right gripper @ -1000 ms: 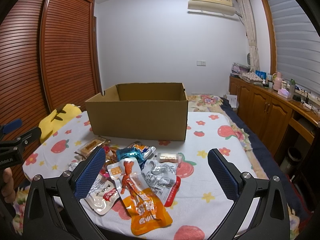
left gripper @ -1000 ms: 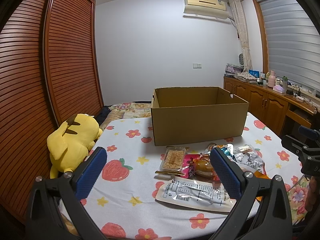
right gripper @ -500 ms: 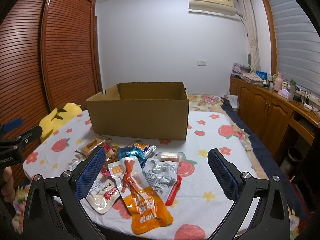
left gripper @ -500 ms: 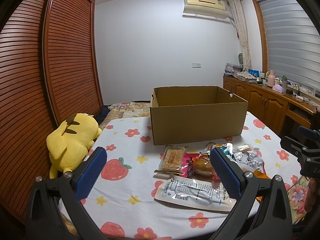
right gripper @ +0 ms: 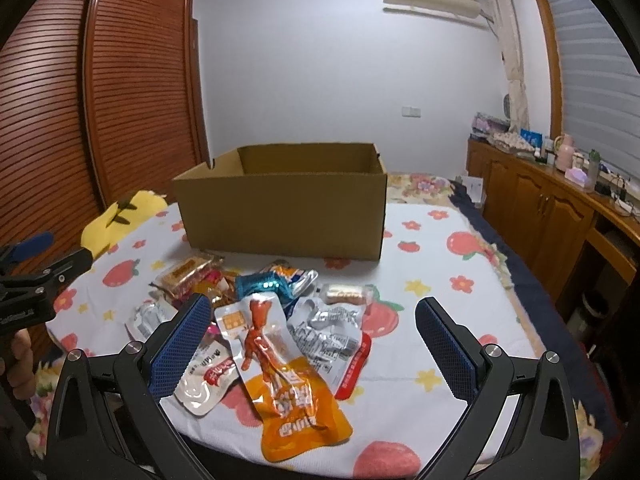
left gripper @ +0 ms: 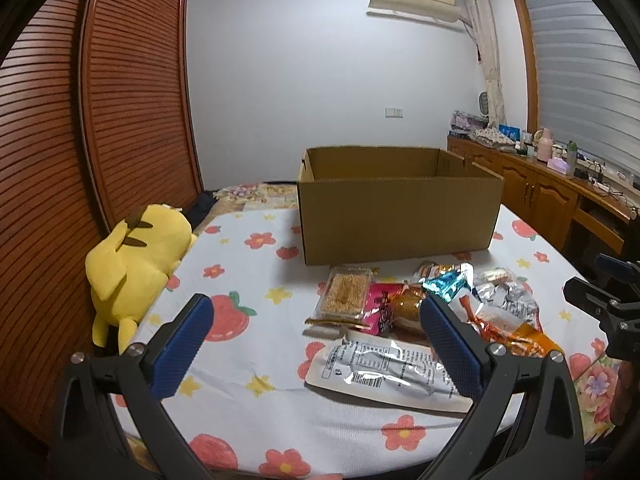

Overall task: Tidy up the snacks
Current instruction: 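Lower both tools to the snacks, left onto white pack, right onto orange pouch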

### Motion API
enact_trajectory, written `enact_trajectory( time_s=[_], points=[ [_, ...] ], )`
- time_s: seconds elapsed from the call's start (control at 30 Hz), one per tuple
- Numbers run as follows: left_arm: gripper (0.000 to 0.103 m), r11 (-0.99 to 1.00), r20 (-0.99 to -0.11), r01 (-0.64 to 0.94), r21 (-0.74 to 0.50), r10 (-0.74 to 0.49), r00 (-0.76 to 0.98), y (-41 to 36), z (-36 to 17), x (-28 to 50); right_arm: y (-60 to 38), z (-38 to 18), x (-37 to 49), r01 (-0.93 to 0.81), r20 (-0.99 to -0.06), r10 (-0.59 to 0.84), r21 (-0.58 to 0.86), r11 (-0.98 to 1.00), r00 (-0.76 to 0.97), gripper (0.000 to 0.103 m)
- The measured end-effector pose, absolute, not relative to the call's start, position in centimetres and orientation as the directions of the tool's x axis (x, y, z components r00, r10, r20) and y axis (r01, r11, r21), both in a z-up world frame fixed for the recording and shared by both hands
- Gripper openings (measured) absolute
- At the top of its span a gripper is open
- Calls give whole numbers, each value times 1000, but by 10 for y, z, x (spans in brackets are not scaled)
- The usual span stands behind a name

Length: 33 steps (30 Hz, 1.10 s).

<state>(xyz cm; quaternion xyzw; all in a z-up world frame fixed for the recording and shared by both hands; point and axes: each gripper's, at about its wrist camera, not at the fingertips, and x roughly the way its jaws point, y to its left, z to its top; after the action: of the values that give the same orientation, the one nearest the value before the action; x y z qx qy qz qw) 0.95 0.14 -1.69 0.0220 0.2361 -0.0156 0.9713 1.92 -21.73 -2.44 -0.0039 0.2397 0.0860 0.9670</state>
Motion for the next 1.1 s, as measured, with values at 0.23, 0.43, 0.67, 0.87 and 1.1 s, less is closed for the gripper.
enact_trajectory(
  time_s=[0.23, 0.43, 0.67, 0.87, 1.1],
  points=[
    [103, 999, -526, 46, 13, -32, 850, 5, -41, 24, -214, -45, 33, -233, -533, 216, 36, 972, 818, 103],
    [103, 999, -586, 49, -18, -50, 809, 10, -60, 36, -208, -68, 49, -316, -617, 277, 47, 948, 737, 102],
    [103, 997, -634, 64, -39, -74, 770, 10, -72, 44, -201, -85, 61, -386, -689, 310, 47, 921, 655, 88],
    [103, 994, -658, 81, -68, -106, 746, 7, -75, 50, -196, -94, 69, -416, -734, 275, -11, 909, 621, 81],
    [103, 994, -696, 88, -65, -108, 709, -2, -85, 65, -191, -103, 74, -437, -753, 244, -64, 897, 612, 79]
  ],
)
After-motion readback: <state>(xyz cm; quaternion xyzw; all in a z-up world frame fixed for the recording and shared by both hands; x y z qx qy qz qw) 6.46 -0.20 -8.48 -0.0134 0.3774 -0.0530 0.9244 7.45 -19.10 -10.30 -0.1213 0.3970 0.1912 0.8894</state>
